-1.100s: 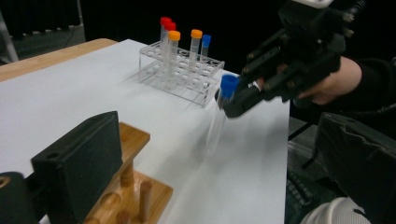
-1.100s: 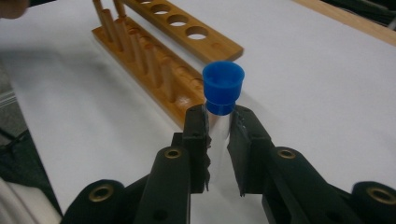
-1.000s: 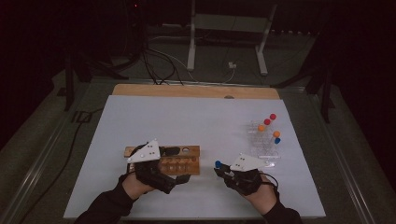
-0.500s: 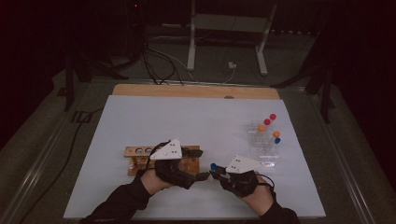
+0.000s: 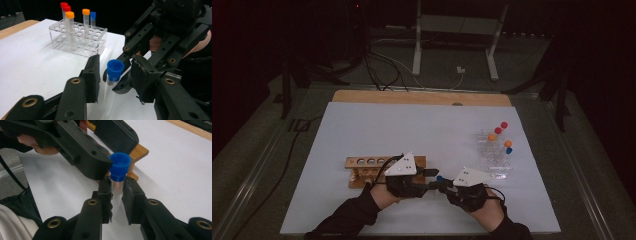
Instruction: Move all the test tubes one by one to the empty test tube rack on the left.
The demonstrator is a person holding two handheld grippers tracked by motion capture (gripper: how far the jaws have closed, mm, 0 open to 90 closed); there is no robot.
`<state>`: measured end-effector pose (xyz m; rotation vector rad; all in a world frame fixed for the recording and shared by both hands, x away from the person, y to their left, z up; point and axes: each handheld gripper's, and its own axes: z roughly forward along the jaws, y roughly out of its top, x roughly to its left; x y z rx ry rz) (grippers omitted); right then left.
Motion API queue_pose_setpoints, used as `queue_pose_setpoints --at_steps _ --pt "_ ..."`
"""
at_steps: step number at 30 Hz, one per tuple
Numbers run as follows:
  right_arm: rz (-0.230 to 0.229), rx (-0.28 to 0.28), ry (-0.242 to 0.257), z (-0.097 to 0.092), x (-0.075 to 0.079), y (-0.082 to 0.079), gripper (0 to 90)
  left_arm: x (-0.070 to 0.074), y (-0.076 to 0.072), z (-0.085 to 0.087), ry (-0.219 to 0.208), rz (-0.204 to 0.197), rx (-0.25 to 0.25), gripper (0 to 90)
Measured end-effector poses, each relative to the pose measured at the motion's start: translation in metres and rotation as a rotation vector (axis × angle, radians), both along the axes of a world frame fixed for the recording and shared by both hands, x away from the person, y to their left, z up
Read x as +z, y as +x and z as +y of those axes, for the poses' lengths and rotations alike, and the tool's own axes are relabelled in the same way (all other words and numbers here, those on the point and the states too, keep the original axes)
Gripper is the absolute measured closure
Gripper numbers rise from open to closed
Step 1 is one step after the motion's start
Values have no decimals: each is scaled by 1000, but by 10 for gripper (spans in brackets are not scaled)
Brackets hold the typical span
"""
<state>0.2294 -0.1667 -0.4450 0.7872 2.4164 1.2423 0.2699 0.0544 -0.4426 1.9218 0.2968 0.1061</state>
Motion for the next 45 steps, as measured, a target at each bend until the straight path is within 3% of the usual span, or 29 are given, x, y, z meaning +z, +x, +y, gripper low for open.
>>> queue_pose_setpoints --at_steps 10,20,27,32,38,42,45 --pt "-2 1 1 0 0 -1 767 -2 0 -6 14 -17 -11 750" --pt "-11 0 27 -4 3 -1 756 4 1 -7 11 -37 -14 776" --pt "-35 -14 55 -9 6 -1 499 23 8 8 -20 -41 33 777" --pt "-75 -63 88 -12 10 -3 230 37 15 21 -26 -53 75 777" --pt "-59 -86 121 -16 13 -1 128 52 21 35 -38 -68 117 777" --pt "-39 -70 135 -20 14 0 22 59 27 42 -38 -76 145 777" --pt "-43 -69 141 -23 15 0 0 63 30 47 -35 -83 166 777"
